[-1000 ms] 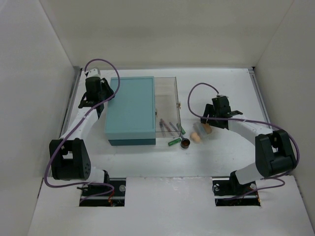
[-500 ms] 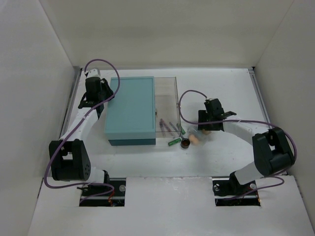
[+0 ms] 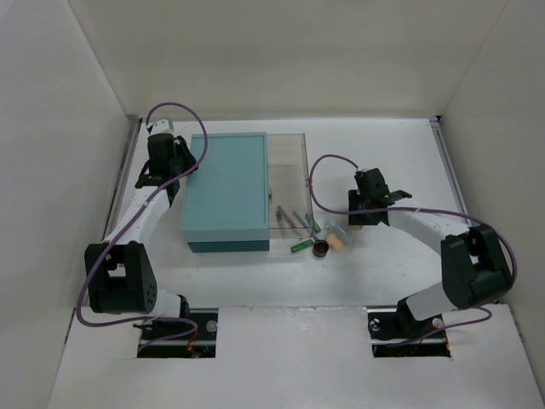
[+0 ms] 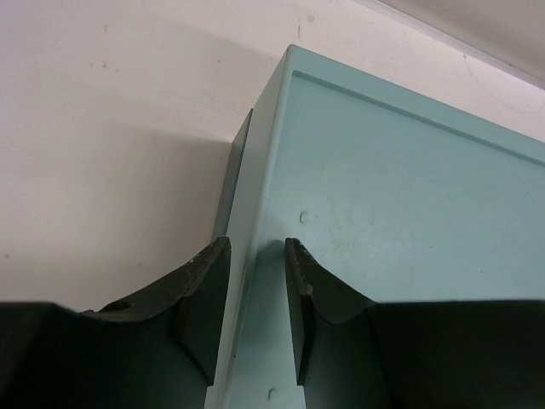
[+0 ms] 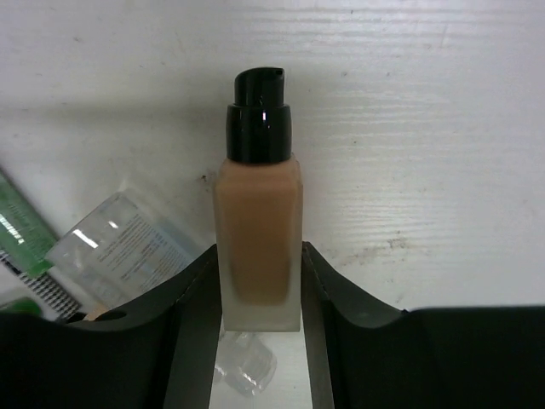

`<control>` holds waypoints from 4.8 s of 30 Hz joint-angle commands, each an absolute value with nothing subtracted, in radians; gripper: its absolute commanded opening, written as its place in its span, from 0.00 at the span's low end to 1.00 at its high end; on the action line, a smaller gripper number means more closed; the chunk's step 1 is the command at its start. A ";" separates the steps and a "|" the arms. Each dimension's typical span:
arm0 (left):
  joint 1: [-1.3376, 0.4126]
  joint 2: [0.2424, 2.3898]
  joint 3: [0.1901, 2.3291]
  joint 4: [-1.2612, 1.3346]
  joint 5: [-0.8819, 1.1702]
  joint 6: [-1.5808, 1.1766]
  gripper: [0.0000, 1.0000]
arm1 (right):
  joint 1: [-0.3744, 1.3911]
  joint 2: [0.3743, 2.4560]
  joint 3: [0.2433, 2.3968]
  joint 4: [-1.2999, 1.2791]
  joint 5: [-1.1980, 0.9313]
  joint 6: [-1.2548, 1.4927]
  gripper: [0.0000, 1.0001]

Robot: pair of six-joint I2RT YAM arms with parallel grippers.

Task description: Organize the makeup

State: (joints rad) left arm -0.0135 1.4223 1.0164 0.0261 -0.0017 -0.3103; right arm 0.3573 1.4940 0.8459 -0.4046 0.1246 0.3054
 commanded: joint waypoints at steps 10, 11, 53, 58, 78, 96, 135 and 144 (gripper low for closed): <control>-0.024 1.439 0.996 -0.114 -0.040 -0.281 0.30 | 0.579 1.353 1.245 -0.324 0.088 0.316 0.08; -0.025 1.436 0.996 -0.110 -0.049 -0.281 0.30 | 0.611 1.382 1.268 -0.322 0.080 0.319 0.08; -0.022 1.618 1.049 -0.166 -0.100 -0.284 0.08 | 0.825 1.545 1.336 -0.414 0.262 0.540 0.63; -0.022 1.621 1.037 -0.155 -0.103 -0.284 0.03 | 0.754 1.332 1.192 -0.419 0.267 0.552 0.68; -0.008 1.608 1.003 -0.124 -0.121 -0.236 0.00 | 0.484 1.186 0.686 -0.241 0.124 0.439 0.81; -0.015 1.577 0.977 -0.124 -0.127 -0.235 0.00 | 0.475 1.347 0.712 -0.178 0.166 0.377 0.21; 0.015 1.600 1.032 -0.138 -0.138 -0.235 0.00 | 0.775 1.442 1.276 -0.334 0.195 0.502 0.69; 0.031 1.634 1.101 -0.138 -0.141 -0.230 0.00 | 0.743 1.240 1.123 -0.339 0.206 0.511 0.76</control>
